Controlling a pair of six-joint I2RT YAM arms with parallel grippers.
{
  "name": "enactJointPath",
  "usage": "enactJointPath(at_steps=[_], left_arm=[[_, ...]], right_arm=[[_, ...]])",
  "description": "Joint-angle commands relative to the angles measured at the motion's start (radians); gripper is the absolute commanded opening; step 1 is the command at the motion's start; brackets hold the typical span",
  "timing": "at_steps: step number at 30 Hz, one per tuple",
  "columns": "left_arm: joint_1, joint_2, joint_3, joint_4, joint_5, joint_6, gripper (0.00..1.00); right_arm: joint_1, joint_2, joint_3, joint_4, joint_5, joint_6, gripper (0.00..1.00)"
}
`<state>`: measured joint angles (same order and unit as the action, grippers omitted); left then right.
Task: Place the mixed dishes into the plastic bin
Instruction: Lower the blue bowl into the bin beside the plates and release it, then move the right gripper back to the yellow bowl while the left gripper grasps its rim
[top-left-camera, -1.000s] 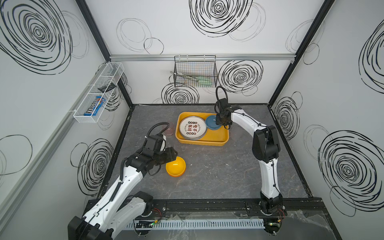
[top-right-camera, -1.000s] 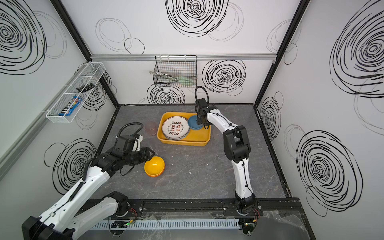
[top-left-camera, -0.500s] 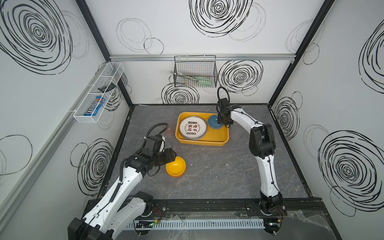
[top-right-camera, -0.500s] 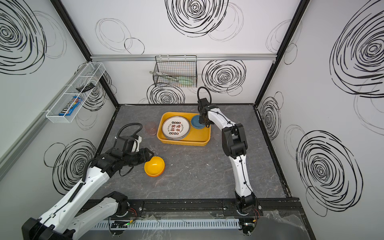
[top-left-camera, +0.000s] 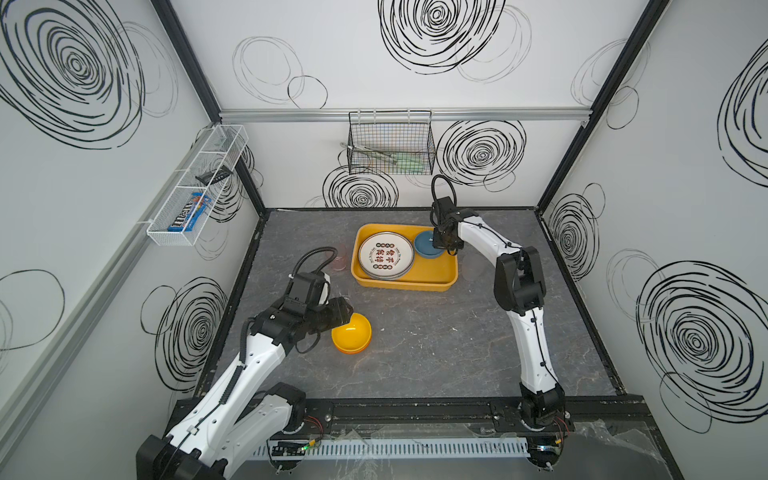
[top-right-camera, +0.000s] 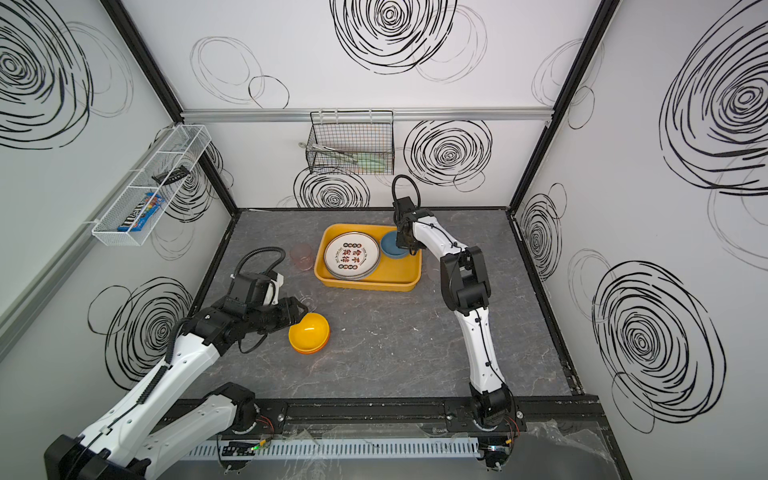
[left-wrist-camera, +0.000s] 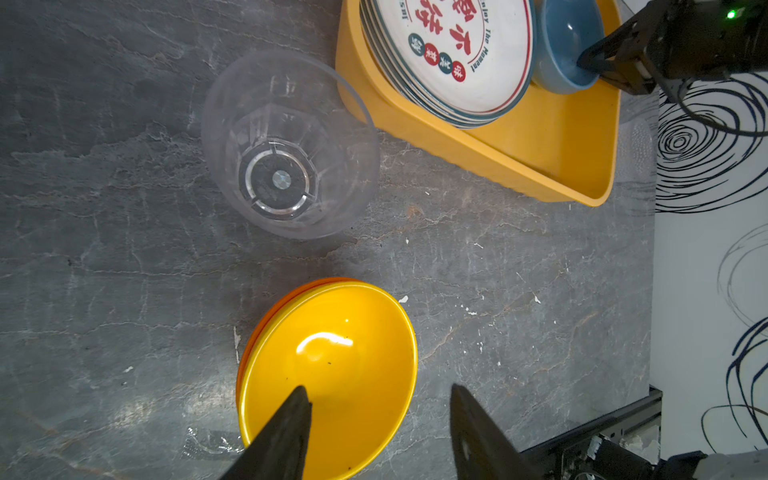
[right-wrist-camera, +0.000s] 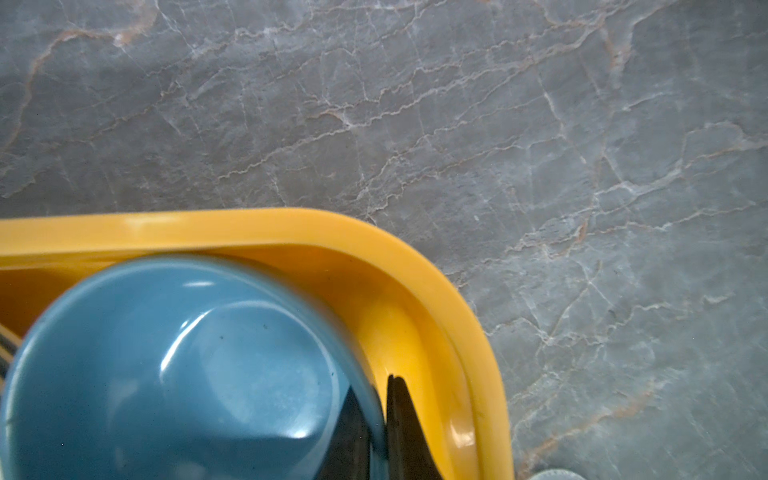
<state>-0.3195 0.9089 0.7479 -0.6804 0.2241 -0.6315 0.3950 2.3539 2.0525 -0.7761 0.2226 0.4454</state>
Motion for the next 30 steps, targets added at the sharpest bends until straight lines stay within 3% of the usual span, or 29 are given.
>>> enactJointPath(at_steps=[1, 10, 18, 30], left_arm=[[0.008, -0.001, -0.009, 0.010, 0.005, 0.009, 0.58], [0.008, 0.002, -0.007, 0.012, 0.006, 0.005, 0.58], [0.009, -0.007, -0.004, 0.003, -0.001, 0.004, 0.58], [0.009, -0.028, -0.016, -0.061, -0.098, 0.003, 0.58]], right_arm=[[-0.002, 0.019, 0.038, -0.014, 0.023, 0.020, 0.09], [0.008, 0.025, 0.045, -0.021, 0.031, 0.023, 0.22], [0.016, -0.034, 0.030, -0.041, 0.048, 0.024, 0.25], [0.038, -0.320, -0.266, 0.088, -0.096, 0.019, 0.28]])
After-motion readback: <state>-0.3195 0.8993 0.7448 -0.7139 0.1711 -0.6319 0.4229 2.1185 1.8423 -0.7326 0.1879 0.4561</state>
